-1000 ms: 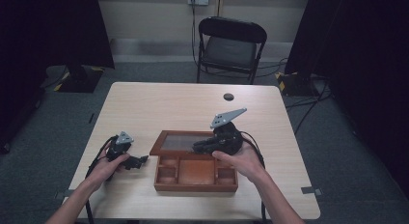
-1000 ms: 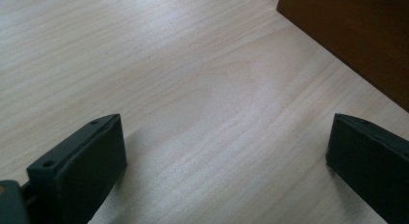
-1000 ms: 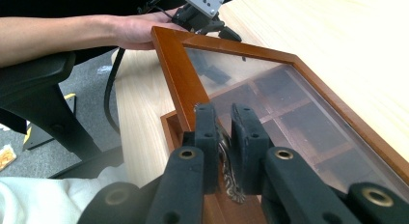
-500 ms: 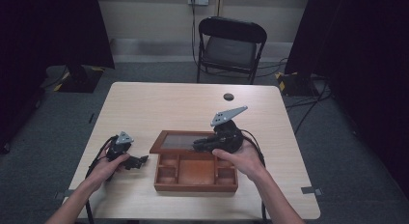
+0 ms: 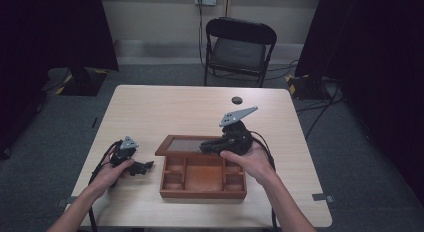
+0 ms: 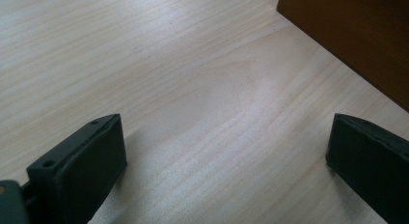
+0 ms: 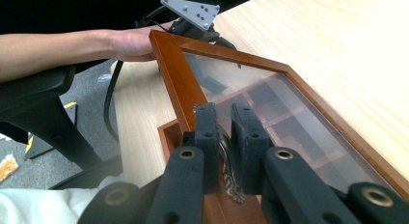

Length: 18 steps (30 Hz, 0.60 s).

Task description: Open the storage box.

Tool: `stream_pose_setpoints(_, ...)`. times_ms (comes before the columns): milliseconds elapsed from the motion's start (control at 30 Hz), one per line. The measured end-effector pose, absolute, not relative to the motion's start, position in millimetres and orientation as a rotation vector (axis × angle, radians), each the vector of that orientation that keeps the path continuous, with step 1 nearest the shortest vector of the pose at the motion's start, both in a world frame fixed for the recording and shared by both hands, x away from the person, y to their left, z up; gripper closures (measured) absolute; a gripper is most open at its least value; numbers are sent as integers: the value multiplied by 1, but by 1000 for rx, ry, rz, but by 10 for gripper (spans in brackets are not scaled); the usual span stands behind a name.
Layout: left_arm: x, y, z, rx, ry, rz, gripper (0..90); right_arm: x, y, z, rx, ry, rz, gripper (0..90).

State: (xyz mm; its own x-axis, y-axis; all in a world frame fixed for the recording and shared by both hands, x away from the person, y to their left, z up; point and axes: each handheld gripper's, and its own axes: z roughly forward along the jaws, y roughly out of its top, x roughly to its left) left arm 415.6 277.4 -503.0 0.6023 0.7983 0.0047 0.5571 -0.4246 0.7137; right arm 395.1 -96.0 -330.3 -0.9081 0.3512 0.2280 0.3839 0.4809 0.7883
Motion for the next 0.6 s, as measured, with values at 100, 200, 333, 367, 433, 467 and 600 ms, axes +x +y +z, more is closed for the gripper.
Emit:
stream_pose_setpoints(100, 416, 277, -503, 2141, 1067, 453, 0, 397, -96, -329, -674, -2668, -1440, 825)
stream_pose_setpoints(200, 416, 277, -503, 2144, 1063, 454, 0, 397, -96, -328, -672, -2669, -1442, 825)
stream_pose_setpoints(333, 416, 277, -503, 2144, 1064, 454, 0, 397, -96, -328, -669, -2670, -1438, 825)
stream_pose_setpoints(367, 416, 277, -503, 2141, 1067, 452, 0, 397, -96, -328, -670, -2668, -1440, 826)
stream_pose_setpoints(433, 416, 277, -503, 2143, 1066, 452, 0, 398, -96, -328, -671, -2668, -1443, 825)
stream_pose_setpoints(467, 416, 277, -503, 2143, 1066, 452, 0, 398, -96, -328, -677, -2667, -1444, 826)
stream_pose_setpoints(600, 416, 277, -503, 2141, 1066, 452, 0, 399, -96, -326, -669, -2676, -1442, 826)
